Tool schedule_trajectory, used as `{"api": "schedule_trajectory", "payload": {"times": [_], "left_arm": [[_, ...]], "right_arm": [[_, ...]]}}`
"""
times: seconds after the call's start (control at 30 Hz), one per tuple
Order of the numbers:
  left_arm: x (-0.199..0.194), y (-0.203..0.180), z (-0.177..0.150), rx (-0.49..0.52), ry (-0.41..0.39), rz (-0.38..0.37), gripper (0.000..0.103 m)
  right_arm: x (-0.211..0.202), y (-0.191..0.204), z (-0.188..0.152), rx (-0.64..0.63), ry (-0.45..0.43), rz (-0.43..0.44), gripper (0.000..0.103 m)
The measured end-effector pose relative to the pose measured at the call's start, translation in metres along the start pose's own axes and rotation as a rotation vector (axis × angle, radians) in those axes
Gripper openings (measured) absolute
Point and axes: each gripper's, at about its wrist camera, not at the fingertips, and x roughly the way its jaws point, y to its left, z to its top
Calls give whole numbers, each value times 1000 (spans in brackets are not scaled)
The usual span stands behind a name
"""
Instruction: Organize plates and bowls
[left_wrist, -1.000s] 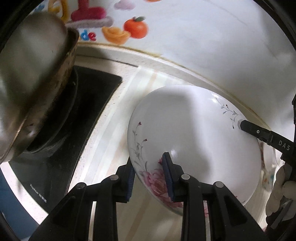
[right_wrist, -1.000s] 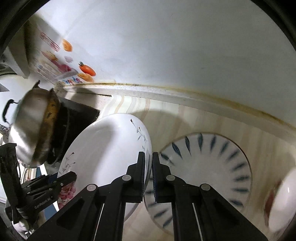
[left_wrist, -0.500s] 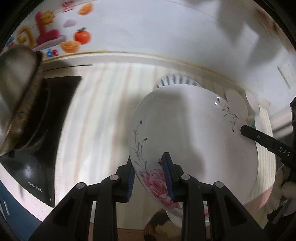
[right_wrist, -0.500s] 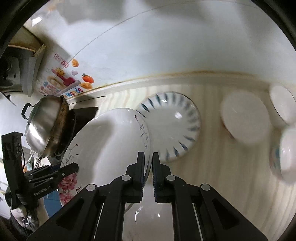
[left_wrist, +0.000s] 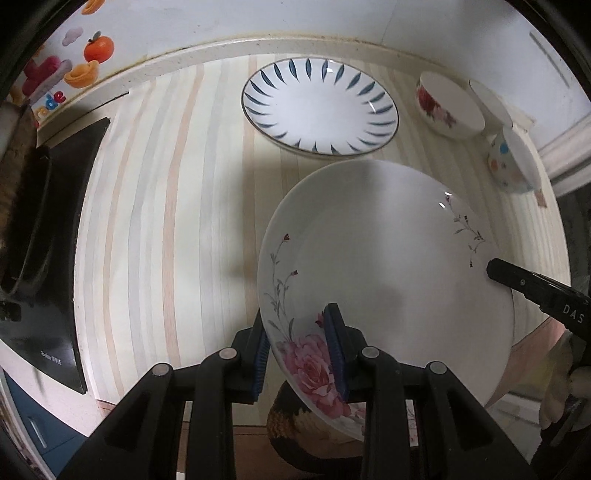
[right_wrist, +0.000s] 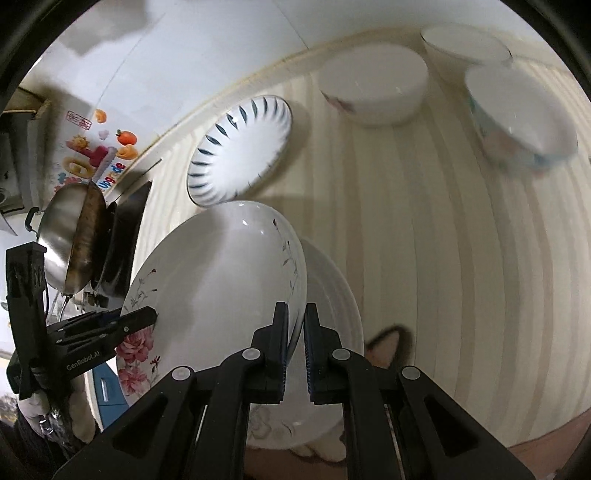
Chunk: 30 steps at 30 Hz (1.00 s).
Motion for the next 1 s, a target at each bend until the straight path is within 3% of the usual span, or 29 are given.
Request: {"api": "schedule_trajectory", "payload": {"times": [1.0], "left_arm": [[38,-23,-14,80,107,82,26]], "right_arm": [[20,-18,-15,46,117,-48,9]]}}
